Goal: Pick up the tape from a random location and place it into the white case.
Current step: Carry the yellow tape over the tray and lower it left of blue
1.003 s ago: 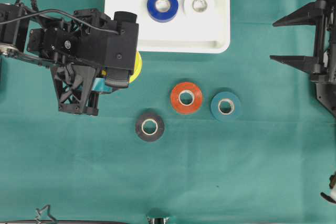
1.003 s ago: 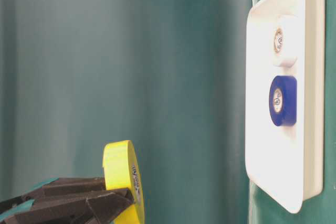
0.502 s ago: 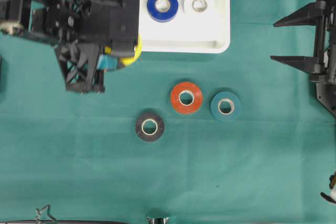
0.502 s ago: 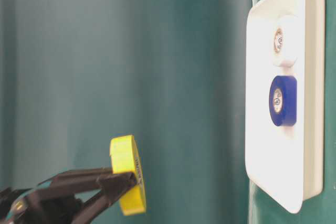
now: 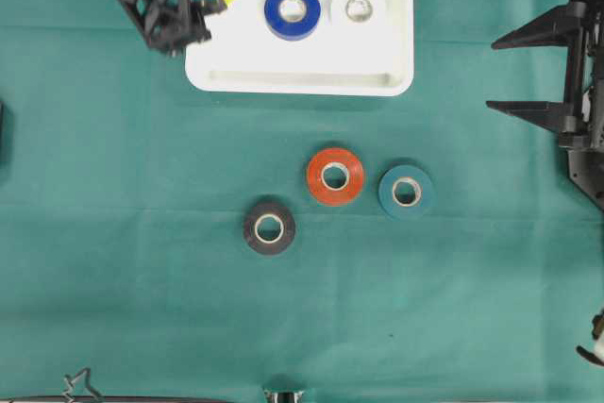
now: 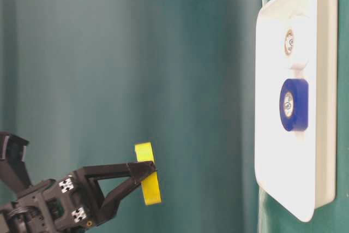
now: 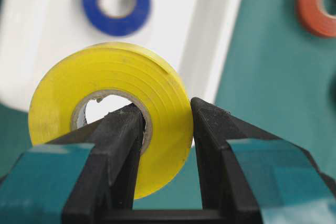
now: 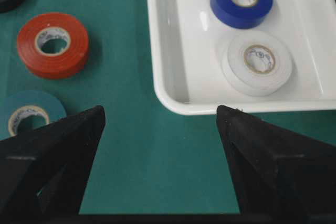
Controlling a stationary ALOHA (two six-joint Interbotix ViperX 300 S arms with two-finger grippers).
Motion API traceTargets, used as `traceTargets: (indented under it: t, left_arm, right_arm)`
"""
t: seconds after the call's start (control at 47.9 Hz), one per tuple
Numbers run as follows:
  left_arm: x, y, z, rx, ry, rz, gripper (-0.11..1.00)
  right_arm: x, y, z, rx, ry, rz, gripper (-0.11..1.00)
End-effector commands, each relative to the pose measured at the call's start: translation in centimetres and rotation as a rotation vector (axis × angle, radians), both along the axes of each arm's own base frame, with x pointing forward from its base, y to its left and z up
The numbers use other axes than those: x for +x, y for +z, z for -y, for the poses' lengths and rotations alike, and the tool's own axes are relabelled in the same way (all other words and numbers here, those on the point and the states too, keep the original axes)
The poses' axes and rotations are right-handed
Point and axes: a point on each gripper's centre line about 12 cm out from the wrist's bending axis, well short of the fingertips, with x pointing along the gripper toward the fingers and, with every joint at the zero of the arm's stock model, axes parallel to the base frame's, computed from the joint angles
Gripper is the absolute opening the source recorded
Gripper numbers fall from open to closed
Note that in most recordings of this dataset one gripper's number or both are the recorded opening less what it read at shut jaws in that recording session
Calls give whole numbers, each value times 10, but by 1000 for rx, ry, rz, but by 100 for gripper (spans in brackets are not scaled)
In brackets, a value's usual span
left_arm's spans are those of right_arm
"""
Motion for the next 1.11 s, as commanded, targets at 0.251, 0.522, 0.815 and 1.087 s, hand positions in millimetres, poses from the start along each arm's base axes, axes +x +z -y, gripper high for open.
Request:
traceTargets:
  t: [0.251, 0.522, 0.815, 1.087]
  left_arm:
    - [5, 5, -19, 25, 40, 56, 24]
    - [30, -2, -28, 36, 17, 46, 24]
    - [29, -6, -29, 35, 16, 33, 24]
    - [28, -7, -28, 30, 16, 24, 24]
  right_arm:
    - [3, 5, 0, -6, 3, 10, 82]
    - [3, 5, 0, -6, 3, 10, 82]
    - [3, 5, 0, -5, 3, 9, 82]
    - [3, 5, 0, -5, 3, 9, 82]
